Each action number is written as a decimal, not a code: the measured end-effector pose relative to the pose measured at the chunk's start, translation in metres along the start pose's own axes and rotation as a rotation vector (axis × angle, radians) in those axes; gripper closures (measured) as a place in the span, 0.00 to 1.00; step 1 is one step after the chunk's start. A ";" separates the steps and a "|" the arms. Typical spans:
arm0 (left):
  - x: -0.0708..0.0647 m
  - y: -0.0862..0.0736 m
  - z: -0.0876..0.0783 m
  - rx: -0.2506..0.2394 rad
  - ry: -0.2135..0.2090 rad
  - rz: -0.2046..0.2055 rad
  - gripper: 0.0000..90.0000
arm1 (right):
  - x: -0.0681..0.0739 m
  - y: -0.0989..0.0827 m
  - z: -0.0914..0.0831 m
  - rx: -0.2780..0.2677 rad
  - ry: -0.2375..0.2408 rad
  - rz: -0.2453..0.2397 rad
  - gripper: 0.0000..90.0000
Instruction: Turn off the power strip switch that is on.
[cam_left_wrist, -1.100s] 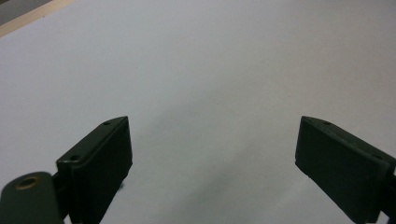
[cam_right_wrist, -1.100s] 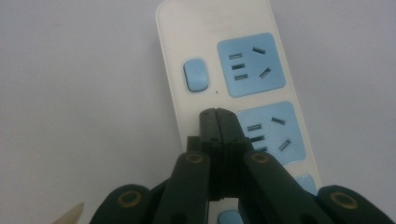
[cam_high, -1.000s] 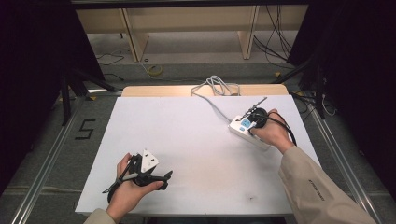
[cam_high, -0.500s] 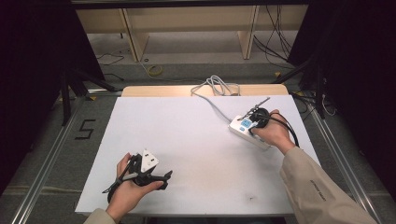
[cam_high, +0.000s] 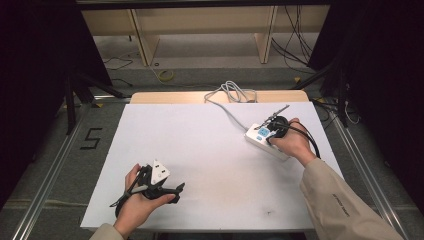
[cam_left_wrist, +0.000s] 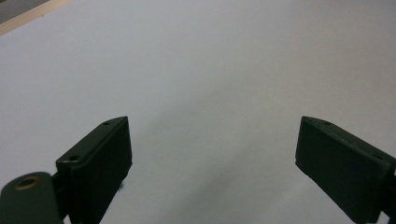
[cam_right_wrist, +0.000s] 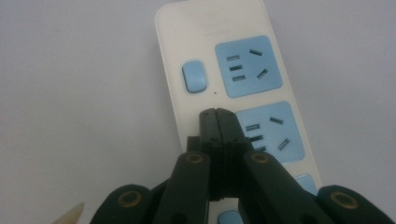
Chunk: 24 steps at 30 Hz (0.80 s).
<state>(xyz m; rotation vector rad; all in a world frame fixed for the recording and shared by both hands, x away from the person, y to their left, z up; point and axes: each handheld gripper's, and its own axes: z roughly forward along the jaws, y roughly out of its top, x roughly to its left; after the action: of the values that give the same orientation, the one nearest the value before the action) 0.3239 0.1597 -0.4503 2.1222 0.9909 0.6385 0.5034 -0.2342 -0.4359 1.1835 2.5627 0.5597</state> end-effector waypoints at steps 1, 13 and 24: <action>0.000 0.000 0.000 -0.001 0.000 0.000 0.11 | 0.000 0.000 0.000 -0.001 0.003 0.003 1.00; 0.000 0.000 0.000 -0.001 -0.001 -0.002 0.11 | -0.001 0.000 0.000 -0.003 0.014 0.004 1.00; 0.000 0.000 0.000 -0.001 0.000 -0.003 0.11 | -0.002 -0.002 0.000 -0.012 0.012 0.010 1.00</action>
<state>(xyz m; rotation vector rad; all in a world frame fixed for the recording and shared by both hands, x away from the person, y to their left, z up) 0.3238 0.1595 -0.4504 2.1195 0.9934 0.6378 0.5032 -0.2368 -0.4363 1.1934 2.5611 0.5859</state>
